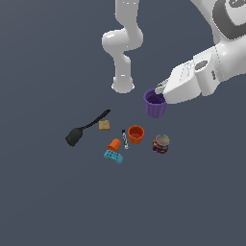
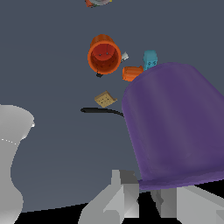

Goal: Pick up a designated object from a clutter of objects.

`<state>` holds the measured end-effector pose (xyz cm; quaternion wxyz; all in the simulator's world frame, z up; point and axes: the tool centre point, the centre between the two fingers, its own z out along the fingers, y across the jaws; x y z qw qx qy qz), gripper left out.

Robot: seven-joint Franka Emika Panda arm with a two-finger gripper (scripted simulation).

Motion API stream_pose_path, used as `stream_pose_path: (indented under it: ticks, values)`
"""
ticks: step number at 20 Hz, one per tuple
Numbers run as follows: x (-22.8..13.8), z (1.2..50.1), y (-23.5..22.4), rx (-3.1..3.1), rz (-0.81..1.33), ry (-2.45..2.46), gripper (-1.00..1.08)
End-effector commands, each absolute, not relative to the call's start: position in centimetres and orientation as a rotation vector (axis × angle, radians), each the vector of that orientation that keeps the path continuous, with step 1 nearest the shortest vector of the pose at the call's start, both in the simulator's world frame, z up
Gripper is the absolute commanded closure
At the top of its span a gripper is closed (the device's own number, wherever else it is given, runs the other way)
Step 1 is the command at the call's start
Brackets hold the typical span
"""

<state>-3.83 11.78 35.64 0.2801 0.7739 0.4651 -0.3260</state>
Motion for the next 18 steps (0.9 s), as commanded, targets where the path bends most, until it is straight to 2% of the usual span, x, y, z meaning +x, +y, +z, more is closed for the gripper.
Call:
stream_pose_path:
  ticks: [1,10,18]
  values:
    - [-4.4,38.4,10.3,2.076,-0.873,1.246,1.08]
    - [-5.5,46.0,6.5,2.075,-0.872,1.244,1.08]
    - [-5.5,47.9,5.7,2.072,-0.871,1.245,1.08]
